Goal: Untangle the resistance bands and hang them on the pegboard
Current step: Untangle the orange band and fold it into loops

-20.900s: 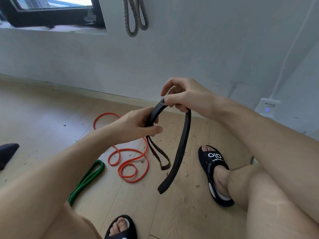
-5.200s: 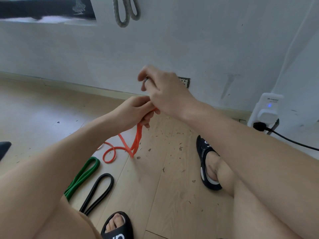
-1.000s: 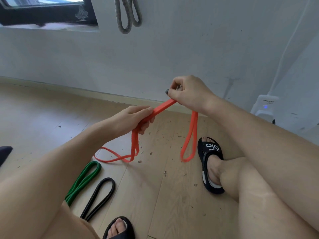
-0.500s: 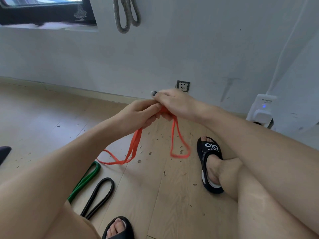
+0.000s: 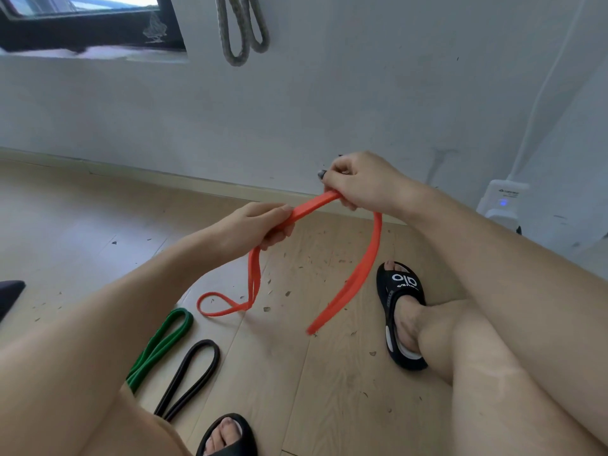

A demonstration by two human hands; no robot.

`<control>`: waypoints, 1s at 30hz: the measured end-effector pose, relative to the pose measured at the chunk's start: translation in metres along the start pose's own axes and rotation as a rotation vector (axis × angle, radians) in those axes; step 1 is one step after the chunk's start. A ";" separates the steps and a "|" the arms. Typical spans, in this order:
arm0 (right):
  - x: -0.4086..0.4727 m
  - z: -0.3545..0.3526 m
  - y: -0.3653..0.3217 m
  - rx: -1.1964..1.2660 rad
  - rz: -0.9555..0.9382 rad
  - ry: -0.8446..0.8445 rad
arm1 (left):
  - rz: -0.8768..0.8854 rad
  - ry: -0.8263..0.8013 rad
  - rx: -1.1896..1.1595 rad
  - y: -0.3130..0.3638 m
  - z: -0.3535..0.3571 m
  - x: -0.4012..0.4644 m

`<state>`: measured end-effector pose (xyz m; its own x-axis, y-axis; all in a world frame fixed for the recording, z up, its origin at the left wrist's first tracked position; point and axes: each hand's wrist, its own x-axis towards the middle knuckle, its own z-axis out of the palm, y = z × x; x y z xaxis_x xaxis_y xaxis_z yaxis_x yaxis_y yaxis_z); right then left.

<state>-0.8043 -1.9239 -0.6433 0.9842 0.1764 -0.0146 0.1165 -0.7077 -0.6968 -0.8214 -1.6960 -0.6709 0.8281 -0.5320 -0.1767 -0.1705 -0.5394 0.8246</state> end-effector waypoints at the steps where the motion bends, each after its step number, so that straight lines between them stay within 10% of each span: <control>1: -0.002 0.003 -0.003 0.056 0.010 -0.070 | 0.017 0.003 -0.001 0.003 0.002 0.000; 6: -0.008 0.025 -0.017 0.119 -0.030 -0.254 | 0.084 0.015 -0.102 0.018 0.013 0.004; 17: 0.005 -0.008 0.009 -0.070 -0.022 0.142 | -0.093 -0.026 -0.038 -0.011 0.001 0.004; 30: -0.007 0.021 -0.013 0.178 -0.090 -0.234 | 0.049 -0.001 -0.104 0.006 0.009 0.005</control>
<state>-0.8151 -1.9018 -0.6492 0.9111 0.4006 -0.0971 0.1568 -0.5546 -0.8172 -0.8232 -1.7072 -0.6717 0.8199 -0.5563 -0.1354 -0.1540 -0.4420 0.8837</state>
